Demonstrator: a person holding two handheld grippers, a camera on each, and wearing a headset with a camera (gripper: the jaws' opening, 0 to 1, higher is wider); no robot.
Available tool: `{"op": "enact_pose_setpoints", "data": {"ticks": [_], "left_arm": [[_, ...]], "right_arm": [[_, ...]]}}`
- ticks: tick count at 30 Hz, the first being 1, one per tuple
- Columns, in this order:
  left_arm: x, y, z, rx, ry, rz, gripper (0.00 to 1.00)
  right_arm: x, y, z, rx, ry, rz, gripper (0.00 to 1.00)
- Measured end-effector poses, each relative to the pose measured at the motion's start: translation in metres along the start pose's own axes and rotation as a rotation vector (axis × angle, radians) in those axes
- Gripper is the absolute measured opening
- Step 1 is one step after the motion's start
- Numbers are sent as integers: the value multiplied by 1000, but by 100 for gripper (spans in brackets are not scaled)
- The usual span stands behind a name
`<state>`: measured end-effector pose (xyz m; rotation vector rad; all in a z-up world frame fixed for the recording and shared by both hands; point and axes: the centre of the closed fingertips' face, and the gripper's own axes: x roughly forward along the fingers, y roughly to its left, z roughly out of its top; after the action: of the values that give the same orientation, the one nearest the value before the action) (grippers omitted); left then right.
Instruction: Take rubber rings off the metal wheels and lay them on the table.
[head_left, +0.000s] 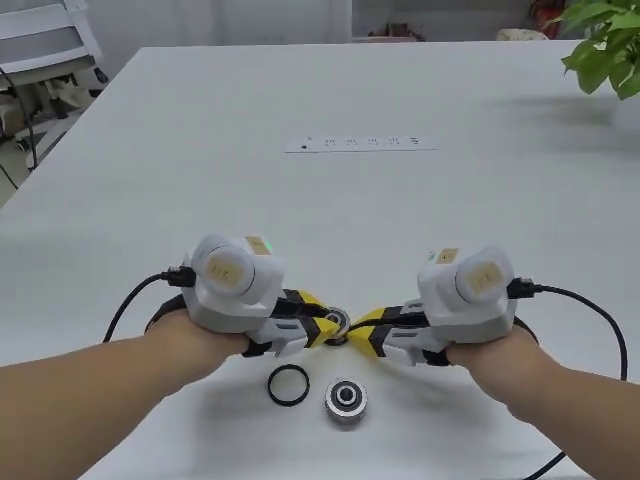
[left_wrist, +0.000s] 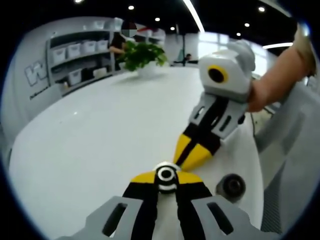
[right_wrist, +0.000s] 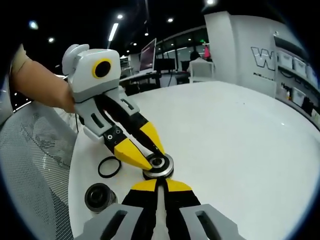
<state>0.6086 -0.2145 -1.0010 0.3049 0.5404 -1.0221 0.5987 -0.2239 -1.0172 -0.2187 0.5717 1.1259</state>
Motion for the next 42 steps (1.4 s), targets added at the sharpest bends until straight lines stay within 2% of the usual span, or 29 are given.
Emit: {"op": "enact_pose_setpoints", "data": {"ticks": [11, 14, 16, 18, 29, 34, 42], "left_arm": [[1, 0, -1, 15, 15, 8, 13], [1, 0, 0, 11, 14, 13, 13], [1, 0, 0, 10, 15, 17, 13], [1, -1, 0, 7, 15, 20, 13], [1, -2, 0, -6, 17, 24, 12], [1, -3, 0, -4, 15, 31, 12], [1, -3, 0, 5, 17, 30, 12]], "right_arm": [[-4, -3, 1, 75, -8, -13, 0], [-5, -4, 1, 133, -20, -11, 0], [-5, -5, 1, 208, -28, -8, 0], [-5, -6, 1, 252, -36, -6, 0], [-6, -17, 7, 352, -87, -19, 0], [-8, -14, 11, 399, -124, 7, 0], [-8, -12, 12, 434, -123, 14, 0]]}}
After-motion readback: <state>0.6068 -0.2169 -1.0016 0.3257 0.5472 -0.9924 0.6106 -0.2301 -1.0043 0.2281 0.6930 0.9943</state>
